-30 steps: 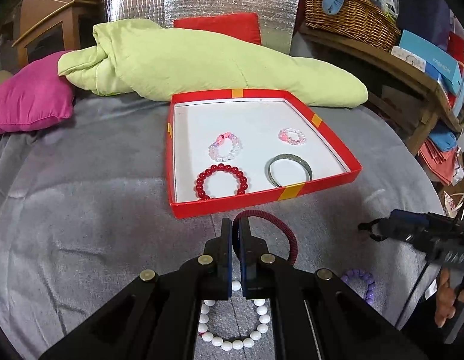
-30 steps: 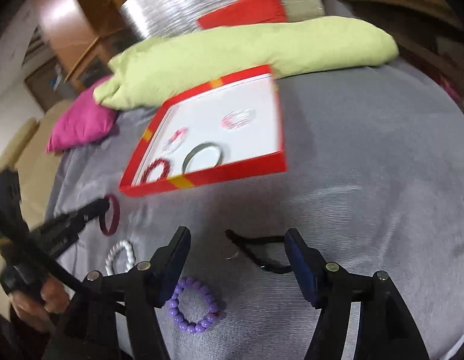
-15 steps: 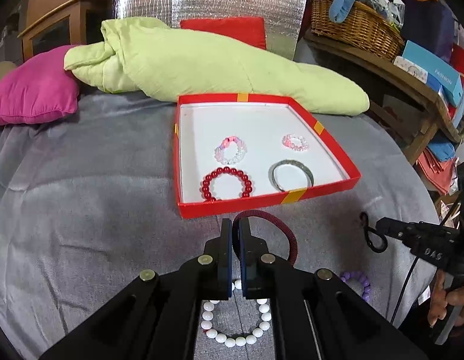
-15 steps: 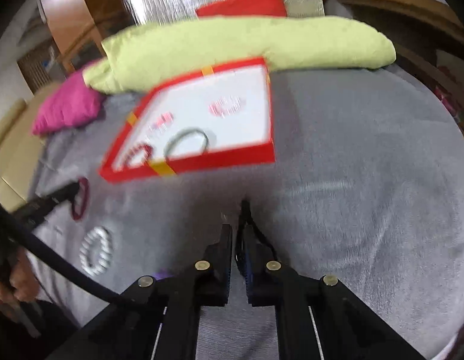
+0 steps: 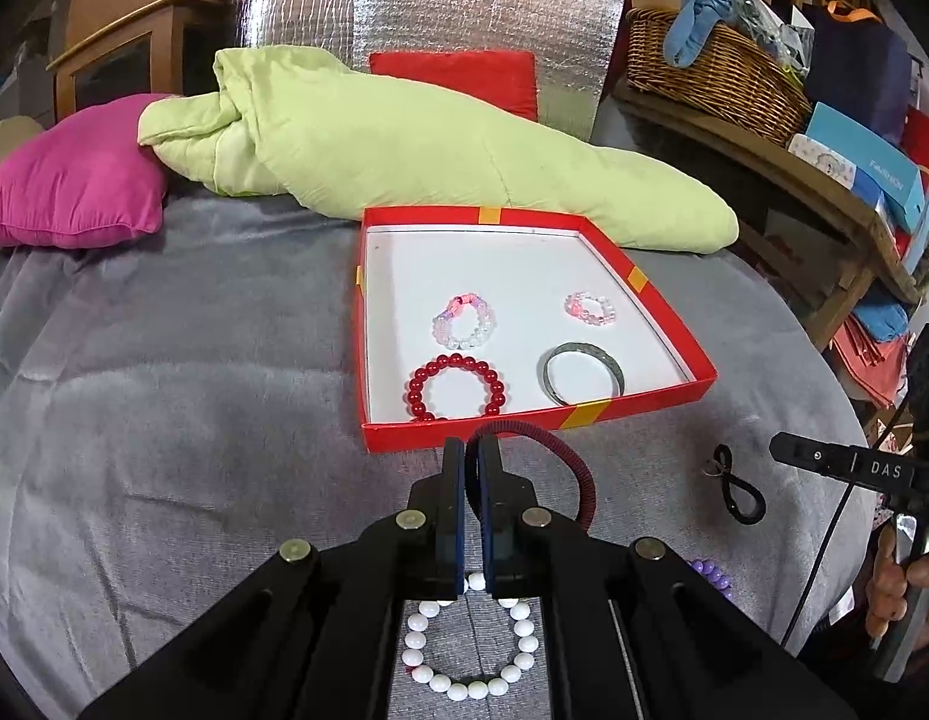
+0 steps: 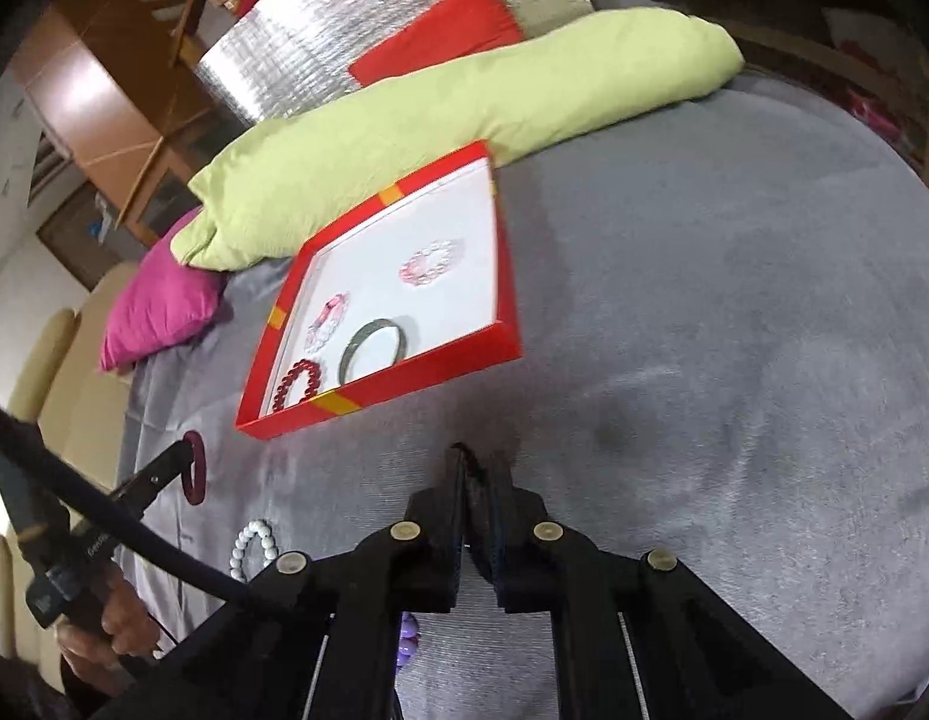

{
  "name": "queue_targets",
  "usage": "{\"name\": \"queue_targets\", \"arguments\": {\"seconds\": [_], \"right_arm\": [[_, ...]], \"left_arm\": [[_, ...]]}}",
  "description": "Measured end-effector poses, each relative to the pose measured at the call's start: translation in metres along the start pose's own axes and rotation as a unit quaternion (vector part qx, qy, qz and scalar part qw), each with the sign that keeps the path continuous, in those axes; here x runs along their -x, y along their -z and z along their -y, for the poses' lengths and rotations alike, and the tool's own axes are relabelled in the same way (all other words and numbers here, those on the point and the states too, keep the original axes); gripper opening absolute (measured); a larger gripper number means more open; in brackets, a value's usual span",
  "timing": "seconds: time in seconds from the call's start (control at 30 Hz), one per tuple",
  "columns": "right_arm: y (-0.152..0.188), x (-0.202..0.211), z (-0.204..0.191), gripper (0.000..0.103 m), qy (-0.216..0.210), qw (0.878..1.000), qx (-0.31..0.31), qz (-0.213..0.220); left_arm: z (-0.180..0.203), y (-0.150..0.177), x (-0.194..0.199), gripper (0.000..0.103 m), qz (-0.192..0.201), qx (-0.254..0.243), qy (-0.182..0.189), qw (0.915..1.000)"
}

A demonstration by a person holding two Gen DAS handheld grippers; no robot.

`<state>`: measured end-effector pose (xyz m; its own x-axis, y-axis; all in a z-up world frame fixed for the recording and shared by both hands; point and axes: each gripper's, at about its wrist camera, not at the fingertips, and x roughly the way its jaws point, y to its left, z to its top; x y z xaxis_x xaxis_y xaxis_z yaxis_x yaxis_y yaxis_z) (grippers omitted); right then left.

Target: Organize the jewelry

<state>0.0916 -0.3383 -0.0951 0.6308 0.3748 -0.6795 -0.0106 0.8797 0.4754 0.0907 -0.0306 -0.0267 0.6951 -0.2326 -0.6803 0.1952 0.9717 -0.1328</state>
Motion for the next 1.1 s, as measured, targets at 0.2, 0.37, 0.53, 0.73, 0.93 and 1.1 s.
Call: {"name": "queue_targets", "arguments": {"seconds": [0.2, 0.37, 0.53, 0.73, 0.93, 1.1], "right_arm": [[0.005, -0.004, -0.006, 0.073, 0.019, 0.999, 0.029, -0.008], [0.013, -0.021, -0.026, 0.069, 0.044, 0.995, 0.087, -0.029], [0.027, -0.038, -0.039, 0.009, 0.105, 0.982, 0.150, -0.051], [0.020, -0.021, -0.032, 0.009, 0.058, 0.993, 0.097, -0.020], [0.011, -0.004, -0.035, 0.009, -0.017, 0.998, 0.051, 0.011], [0.009, 0.003, -0.045, 0.009, -0.034, 0.998, 0.044, 0.035]], "left_arm": [[0.007, 0.001, 0.001, 0.004, 0.001, -0.012, 0.003, 0.9999], [0.012, 0.003, -0.001, 0.004, -0.003, -0.019, 0.005, 0.9998], [0.012, 0.004, 0.000, 0.004, -0.002, -0.022, 0.004, 0.9997], [0.009, 0.004, 0.003, 0.004, 0.003, -0.016, 0.001, 0.9999], [0.003, 0.000, 0.007, 0.004, 0.017, 0.001, -0.001, 0.9999], [0.003, -0.003, 0.012, 0.004, 0.036, 0.003, -0.009, 0.9993]]}}
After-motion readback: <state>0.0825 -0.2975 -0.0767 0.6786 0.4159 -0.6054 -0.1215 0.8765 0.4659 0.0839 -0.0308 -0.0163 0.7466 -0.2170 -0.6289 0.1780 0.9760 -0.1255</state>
